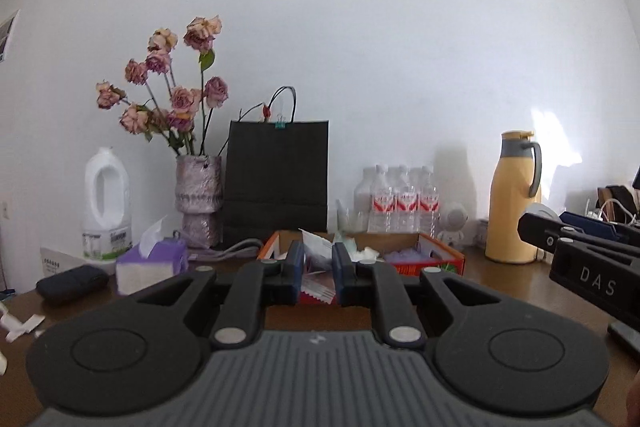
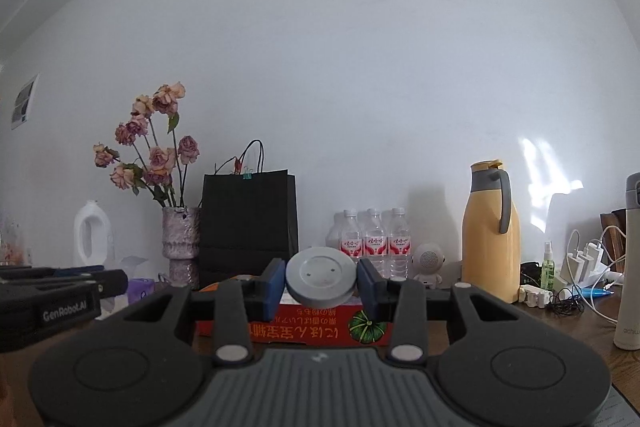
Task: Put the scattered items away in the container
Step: 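Lift the white cap and clear packet and carry both over the box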
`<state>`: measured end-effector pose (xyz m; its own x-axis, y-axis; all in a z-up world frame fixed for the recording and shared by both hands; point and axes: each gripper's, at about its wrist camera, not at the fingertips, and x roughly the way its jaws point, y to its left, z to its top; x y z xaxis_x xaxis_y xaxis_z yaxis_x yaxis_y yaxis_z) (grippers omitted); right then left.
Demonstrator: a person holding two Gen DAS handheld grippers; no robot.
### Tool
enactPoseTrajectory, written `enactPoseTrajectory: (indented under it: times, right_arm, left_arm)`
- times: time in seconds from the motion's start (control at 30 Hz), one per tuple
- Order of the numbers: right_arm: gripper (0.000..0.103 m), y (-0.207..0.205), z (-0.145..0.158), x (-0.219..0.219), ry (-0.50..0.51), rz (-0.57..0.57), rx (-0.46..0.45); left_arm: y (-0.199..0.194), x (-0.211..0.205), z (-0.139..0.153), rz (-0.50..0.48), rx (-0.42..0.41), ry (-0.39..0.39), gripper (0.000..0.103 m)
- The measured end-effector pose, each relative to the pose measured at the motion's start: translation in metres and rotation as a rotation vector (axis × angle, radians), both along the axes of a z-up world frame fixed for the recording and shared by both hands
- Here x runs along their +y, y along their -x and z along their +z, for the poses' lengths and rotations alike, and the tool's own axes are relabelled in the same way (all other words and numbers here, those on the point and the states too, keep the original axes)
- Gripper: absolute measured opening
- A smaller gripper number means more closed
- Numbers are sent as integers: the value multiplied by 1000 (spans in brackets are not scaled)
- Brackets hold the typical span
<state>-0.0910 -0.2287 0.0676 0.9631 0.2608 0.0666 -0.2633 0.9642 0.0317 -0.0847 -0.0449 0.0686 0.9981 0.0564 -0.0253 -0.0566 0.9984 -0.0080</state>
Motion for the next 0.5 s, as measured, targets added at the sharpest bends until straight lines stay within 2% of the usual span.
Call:
enactPoseTrajectory:
  times: [0.17, 0.3, 0.37, 0.4, 0.47, 0.5]
  right_arm:
    - [38, -64, 49, 9, -30, -7, -102]
    - [38, -122, 105, 14, -56, -19, -178]
    - [38, -150, 125, 12, -35, -3, -137]
    - [38, -168, 135, 11, -19, 20, -71]
    - [38, -214, 154, 6, 27, 100, 122]
    - [38, -243, 162, 5, 63, 151, 258]
  left_arm:
    - [-77, 3, 62, -23, -129, -14, 16]
    - [-134, 13, 108, -26, -145, 8, 16]
    - [-162, 22, 120, -49, -69, 54, 16]
    - [-182, 27, 126, -84, 9, 72, 16]
    - [-231, 38, 136, -184, 218, 125, 16]
    - [-260, 42, 139, -220, 338, 148, 16]
